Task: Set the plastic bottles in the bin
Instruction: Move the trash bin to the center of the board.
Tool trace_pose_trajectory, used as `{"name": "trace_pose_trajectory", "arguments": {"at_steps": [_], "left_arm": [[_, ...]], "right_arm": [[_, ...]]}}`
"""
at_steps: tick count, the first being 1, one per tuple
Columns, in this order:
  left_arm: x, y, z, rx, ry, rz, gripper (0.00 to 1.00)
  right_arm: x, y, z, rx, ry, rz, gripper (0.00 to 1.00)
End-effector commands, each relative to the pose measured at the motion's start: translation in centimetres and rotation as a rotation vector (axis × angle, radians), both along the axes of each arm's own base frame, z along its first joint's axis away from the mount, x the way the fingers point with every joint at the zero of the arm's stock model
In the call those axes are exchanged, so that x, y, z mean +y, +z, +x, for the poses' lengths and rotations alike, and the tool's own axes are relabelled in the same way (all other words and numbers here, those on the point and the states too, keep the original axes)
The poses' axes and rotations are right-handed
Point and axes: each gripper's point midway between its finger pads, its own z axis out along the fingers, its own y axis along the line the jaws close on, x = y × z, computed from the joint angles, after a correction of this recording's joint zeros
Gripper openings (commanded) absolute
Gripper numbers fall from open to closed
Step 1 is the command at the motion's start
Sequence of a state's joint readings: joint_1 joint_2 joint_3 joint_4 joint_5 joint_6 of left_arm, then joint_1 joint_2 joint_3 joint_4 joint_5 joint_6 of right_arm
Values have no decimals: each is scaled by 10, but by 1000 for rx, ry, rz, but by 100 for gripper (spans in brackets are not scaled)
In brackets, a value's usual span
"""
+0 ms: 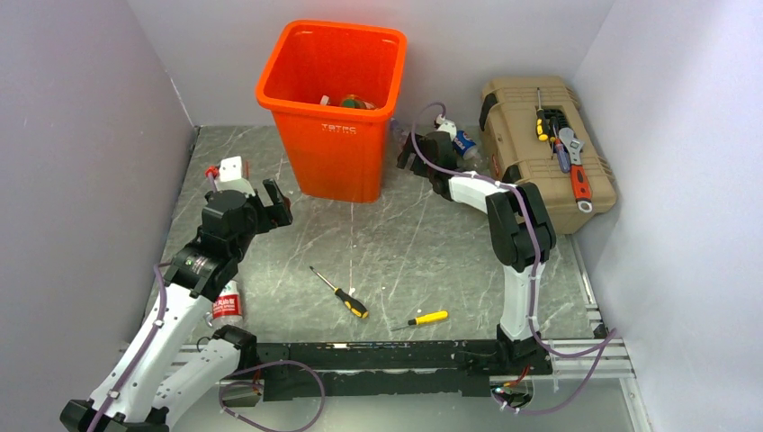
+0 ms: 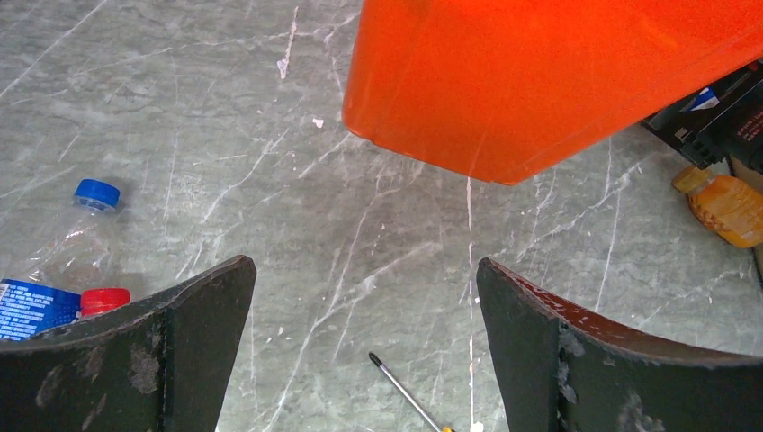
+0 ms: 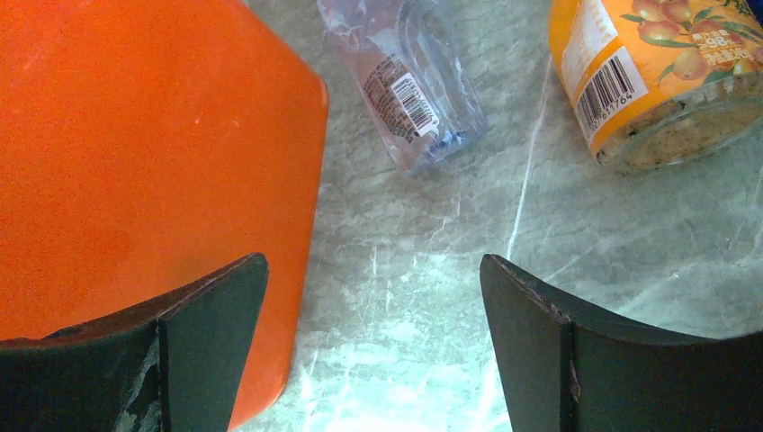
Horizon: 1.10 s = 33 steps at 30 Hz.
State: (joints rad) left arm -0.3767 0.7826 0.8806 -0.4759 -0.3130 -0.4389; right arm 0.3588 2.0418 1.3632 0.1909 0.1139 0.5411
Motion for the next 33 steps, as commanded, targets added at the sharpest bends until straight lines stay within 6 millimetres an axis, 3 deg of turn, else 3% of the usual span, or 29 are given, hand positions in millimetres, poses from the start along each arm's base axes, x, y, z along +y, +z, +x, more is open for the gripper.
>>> {"name": "trace_pose_trajectory", "arguments": {"at_steps": [1,12,21,28,33], "left_arm": [[-1,7,3,-34,2,-8,98],[-3,7,3,-28,-8,-8,98],[-3,7,3,-29,-11,-11,98],[-2,9,2,-33,-6,-10,99],[-1,14,0,-55,-3,-18,99]], "right_arm": [[-2,45,8,-142,8,14,93],[-9,39,20,-121,2,-48,95],[-49,38,22,-97,-129,-37,93],[-85,54,21,-95,-233,-74,92],[-86,65,19,-118,-202,-1,92]]}}
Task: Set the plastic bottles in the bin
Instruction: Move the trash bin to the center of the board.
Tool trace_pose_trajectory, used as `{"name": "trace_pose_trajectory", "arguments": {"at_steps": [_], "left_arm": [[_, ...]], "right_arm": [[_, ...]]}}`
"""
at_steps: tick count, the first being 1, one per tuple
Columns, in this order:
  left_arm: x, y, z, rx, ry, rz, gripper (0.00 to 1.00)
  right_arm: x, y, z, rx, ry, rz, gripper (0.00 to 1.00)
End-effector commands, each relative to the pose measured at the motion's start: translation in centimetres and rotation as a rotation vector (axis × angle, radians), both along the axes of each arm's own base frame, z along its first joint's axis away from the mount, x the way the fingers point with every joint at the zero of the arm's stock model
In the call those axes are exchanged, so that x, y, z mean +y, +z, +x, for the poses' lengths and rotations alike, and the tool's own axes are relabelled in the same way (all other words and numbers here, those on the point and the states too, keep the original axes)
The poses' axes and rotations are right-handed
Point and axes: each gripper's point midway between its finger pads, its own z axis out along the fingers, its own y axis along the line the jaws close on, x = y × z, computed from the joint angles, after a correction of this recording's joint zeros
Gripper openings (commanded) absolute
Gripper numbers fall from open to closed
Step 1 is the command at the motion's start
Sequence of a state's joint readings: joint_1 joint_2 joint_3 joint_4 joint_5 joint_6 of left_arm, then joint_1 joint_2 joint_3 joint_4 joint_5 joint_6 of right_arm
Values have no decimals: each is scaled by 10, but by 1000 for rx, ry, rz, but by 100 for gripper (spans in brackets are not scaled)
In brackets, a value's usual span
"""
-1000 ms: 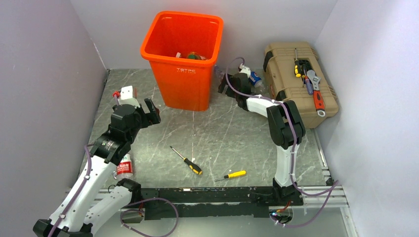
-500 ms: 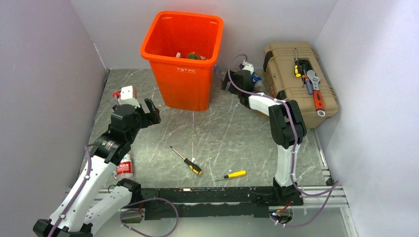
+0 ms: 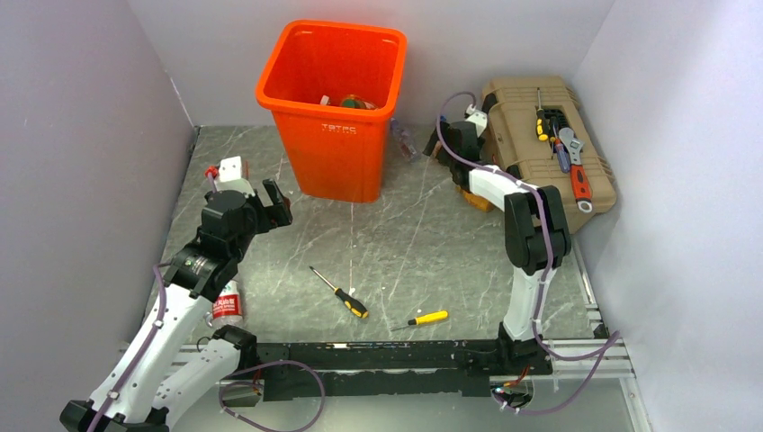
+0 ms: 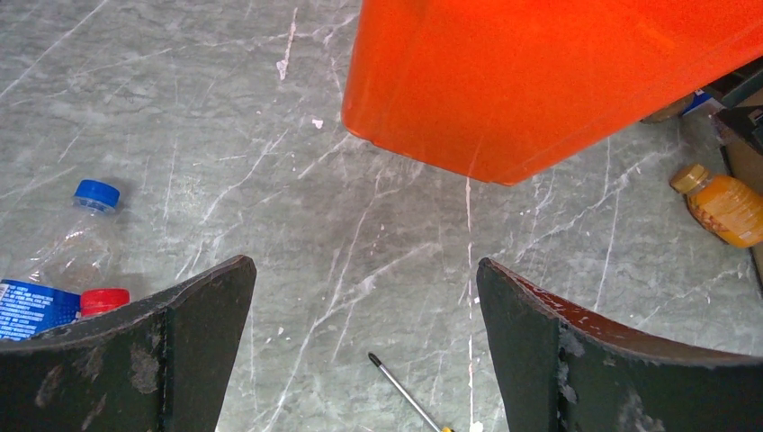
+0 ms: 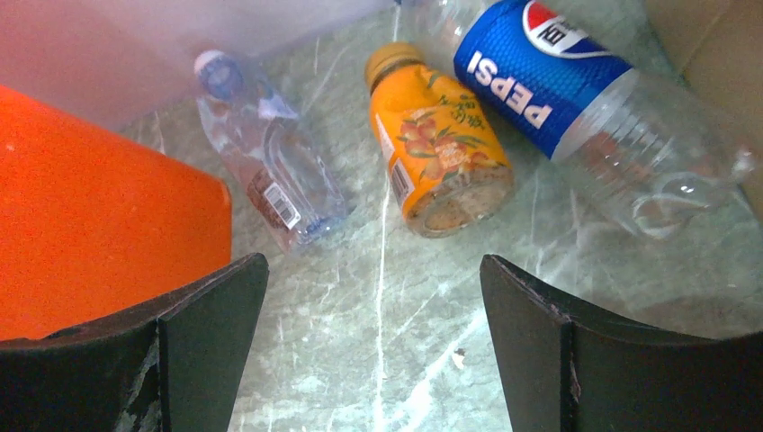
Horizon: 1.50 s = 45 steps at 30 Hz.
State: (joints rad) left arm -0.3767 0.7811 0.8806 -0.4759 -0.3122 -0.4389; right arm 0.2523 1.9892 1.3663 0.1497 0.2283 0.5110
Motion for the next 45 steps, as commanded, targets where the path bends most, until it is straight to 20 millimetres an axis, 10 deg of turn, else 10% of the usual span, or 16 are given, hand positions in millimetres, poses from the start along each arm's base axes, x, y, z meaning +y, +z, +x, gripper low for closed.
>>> {"name": "trace_pose_trajectory", "arguments": {"at_steps": [1,8,20,37,45], "left_arm": [[-1,13,0,-56,-6,-19,98],[0,16,-2,-62,-3,-23,99],[3,19,-3,-74,9,-9,99],[10,28,-10,-131,26,-5,99],[70,7,-16,21,402,170,99]], "right_arm": [[-2,45,1,-97,19,77,92],[21,66,-4,-110,92,204,92],[136,97,-26,-65,377,561,92],[181,74,13,44,443,729,90],[138,79,-23,29,323,651,91]]}}
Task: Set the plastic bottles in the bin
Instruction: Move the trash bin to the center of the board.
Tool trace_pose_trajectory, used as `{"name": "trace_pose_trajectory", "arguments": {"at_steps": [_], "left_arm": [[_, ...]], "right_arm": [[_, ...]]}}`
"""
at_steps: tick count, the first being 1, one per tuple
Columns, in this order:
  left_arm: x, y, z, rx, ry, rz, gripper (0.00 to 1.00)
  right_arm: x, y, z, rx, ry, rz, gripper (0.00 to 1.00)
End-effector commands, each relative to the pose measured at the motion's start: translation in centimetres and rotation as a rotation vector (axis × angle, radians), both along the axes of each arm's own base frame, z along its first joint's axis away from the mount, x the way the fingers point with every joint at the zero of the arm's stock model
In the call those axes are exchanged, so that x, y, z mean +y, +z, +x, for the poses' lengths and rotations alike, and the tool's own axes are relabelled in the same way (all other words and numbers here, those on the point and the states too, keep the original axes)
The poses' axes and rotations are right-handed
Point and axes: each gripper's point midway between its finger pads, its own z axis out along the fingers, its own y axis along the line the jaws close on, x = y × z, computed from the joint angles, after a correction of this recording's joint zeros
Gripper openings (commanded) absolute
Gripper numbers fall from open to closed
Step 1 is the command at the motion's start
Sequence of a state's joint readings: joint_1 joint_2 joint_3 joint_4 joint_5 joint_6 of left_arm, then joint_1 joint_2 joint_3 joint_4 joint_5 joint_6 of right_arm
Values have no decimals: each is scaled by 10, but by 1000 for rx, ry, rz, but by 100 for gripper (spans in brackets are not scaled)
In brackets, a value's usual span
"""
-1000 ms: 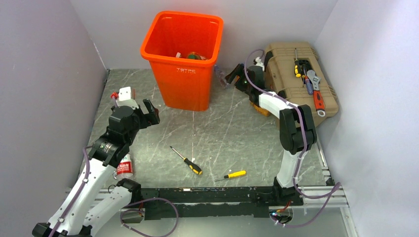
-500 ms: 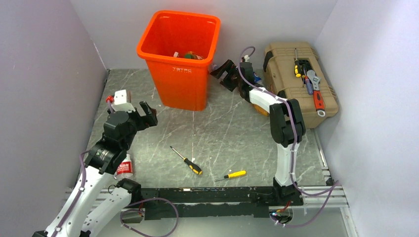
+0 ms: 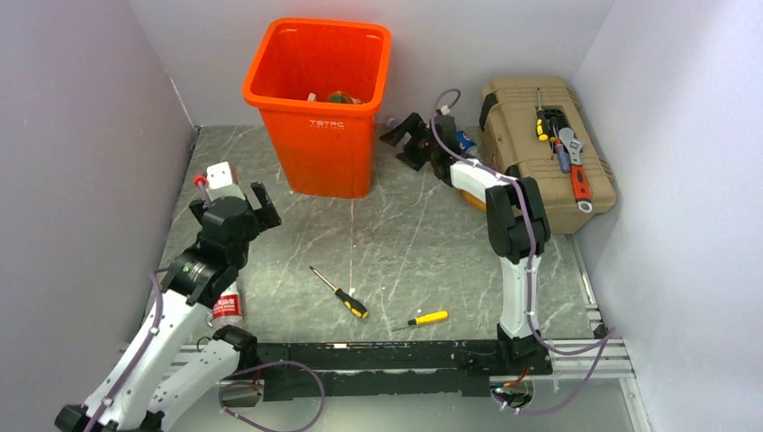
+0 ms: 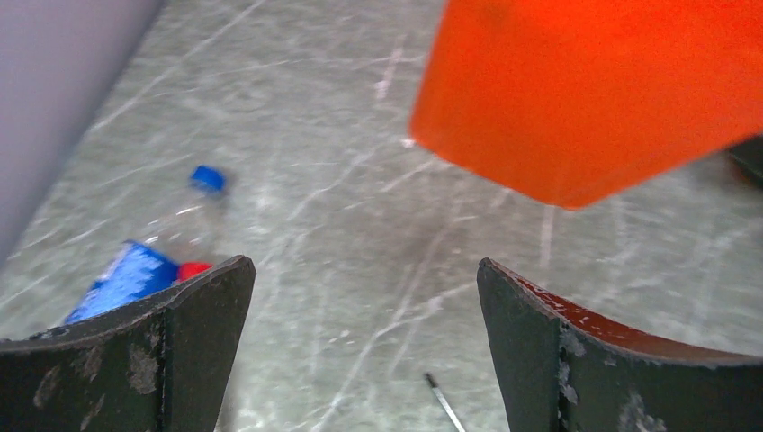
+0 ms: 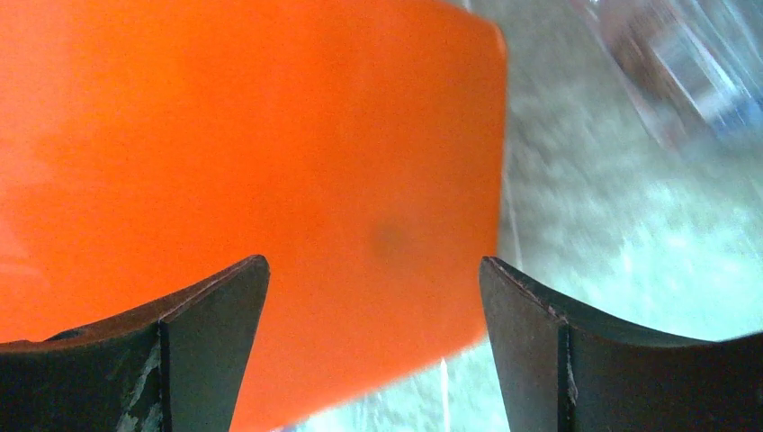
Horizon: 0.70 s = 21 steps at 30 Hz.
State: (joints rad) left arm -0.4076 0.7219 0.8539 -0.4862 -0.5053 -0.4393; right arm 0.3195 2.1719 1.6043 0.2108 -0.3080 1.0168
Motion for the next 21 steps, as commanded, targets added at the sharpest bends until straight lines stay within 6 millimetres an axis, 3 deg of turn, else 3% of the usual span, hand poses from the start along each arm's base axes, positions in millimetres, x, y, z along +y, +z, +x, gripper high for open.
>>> {"name": "trace_pose_trajectory", "arguments": {"at_steps": [1,4,5,10,14,17,21], "left_arm": [[47,0,-10,110,297,132,100],[56,-13,-14,226,327,180,99],[56,-19,-14,259,311,172,100],[52,-66,-14,445,233,122,99],[60,-107,-19,602,237,76,99],[71,-125,-23,631,281,20,100],[79,-143,-28,694,325,-40,100]], "right_arm": [[-23,43,-35,-68,-62,-34,92],[-40,28,-70,-51,-90,-55,92],[-45,10,-87,-17,-89,-62,92],[-44,-24,-150,30,-37,-86,92],[-26,-44,-200,31,61,-148,92],[-9,-56,-240,23,146,-199,92],[6,-62,-275,-1,223,-224,92]]}}
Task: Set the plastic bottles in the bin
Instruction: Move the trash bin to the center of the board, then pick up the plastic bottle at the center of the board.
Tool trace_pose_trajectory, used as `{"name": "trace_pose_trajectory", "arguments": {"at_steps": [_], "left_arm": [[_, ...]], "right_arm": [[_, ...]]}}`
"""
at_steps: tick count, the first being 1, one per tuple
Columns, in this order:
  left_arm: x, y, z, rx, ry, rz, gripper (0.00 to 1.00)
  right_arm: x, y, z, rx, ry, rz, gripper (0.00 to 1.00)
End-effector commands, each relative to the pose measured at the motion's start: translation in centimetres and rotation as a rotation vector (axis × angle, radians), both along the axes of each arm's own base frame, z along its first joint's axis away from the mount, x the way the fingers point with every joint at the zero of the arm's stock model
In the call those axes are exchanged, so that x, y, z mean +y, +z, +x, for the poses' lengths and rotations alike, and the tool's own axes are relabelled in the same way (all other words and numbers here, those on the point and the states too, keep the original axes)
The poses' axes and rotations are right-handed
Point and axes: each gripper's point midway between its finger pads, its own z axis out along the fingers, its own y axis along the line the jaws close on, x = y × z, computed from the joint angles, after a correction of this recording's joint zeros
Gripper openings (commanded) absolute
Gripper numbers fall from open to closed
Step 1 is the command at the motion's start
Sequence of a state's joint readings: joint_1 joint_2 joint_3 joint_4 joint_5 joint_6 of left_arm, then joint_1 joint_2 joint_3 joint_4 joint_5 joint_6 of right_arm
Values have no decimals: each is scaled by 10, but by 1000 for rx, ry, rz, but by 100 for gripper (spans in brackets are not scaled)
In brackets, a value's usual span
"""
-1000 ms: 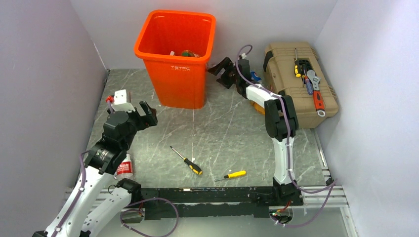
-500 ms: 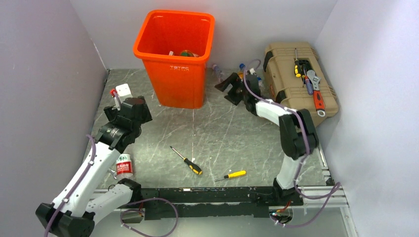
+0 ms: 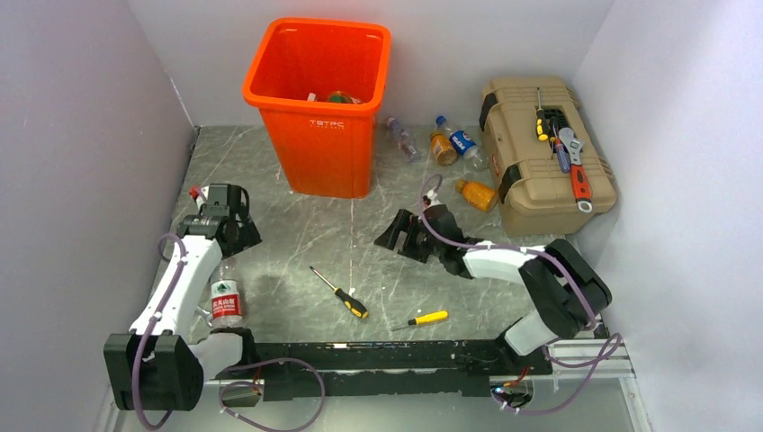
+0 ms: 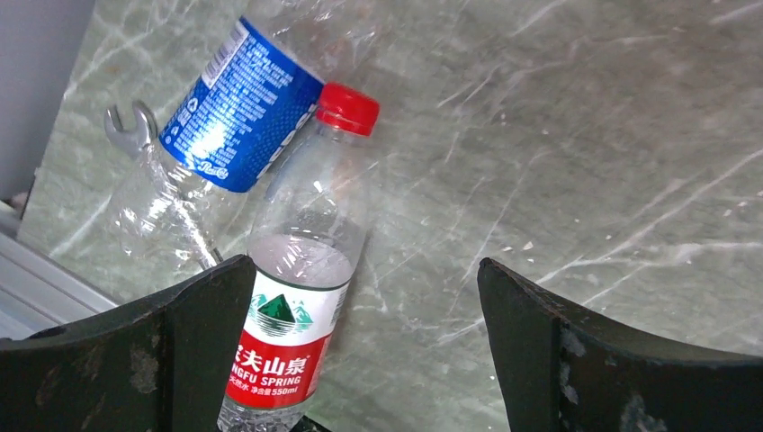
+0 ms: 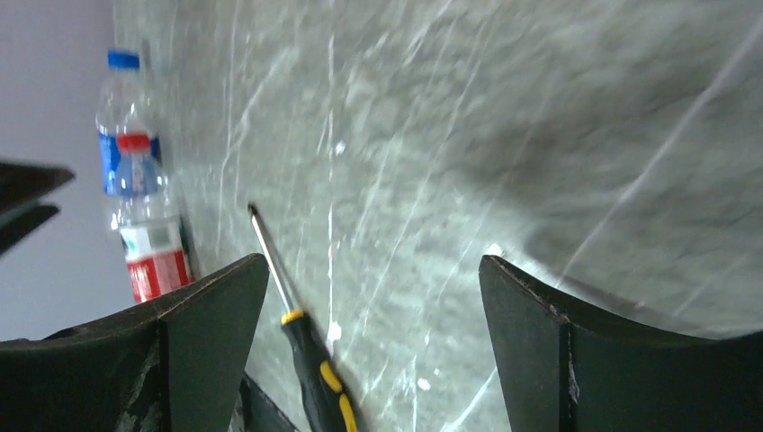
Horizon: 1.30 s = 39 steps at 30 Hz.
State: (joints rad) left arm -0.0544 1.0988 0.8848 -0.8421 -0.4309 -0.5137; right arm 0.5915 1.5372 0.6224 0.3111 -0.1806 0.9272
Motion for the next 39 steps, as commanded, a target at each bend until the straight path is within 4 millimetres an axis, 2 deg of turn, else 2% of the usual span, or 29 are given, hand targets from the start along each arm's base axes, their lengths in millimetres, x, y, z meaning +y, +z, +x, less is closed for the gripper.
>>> {"name": "trace_pose_trajectory", "arguments": {"at_steps": [1,7,17,25,34,37,39], "left_arm": [[-2,-12,0,16,44,-97,100],[9,-38,-5,100,118,-122,99],[16,-76,-15,246,213,-171,99],[11,-91,-16,313,215,-206,84],[5,-86,-12,271,174,-234,61],[1,-74,-7,213,144,-250,52],[-2,-56,0,145,111,-262,47]], "right_arm": [[13,25,-12,-145,56,13,92],[19,34,-32,-196,109,27,92],[8,60,-39,-296,124,33,93],[3,72,-41,-343,113,47,94],[2,79,-40,-360,116,47,95],[1,85,-41,-372,114,53,95],[0,89,-43,-379,118,54,95]]}}
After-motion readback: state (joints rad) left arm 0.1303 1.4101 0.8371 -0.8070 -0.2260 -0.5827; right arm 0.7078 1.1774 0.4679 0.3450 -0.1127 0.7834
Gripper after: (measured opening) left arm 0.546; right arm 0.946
